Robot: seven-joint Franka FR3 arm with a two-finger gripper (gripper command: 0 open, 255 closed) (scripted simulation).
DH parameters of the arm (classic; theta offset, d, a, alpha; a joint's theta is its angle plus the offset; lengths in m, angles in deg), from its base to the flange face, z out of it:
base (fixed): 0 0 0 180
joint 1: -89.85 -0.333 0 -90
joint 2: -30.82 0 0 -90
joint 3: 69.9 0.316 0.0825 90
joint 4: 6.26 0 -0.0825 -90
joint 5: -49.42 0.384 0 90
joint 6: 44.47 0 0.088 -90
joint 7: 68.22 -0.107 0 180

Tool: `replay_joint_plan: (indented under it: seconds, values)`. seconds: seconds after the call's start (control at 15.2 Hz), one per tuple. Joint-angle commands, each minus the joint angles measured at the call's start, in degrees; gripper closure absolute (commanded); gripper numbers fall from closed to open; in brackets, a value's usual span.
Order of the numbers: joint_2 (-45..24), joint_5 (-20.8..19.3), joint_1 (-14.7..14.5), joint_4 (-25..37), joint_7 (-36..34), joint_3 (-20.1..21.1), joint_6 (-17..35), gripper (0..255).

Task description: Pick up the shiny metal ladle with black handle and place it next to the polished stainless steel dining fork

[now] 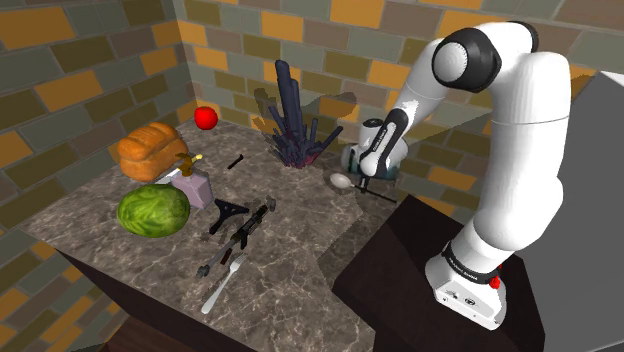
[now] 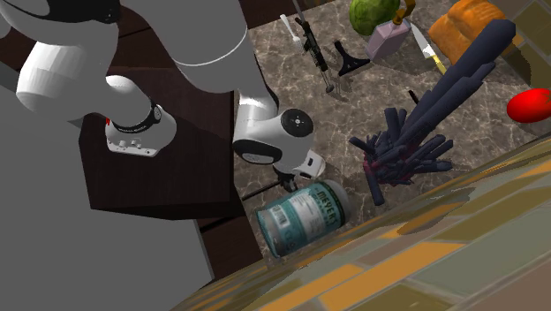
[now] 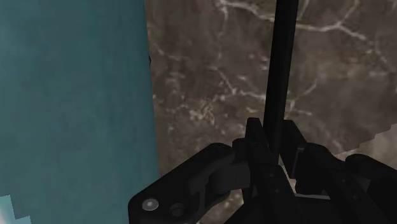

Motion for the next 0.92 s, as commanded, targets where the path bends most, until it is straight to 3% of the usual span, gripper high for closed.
replay_joint_plan:
  seconds: [0.0,0.86]
  values:
    - [1.7,0.0,-0.1,-0.6,0.2,-0.1,-1.2,255]
    - [13.6,-0.2,-0.4,-3.1,1.5,-0.5,-10.6,255]
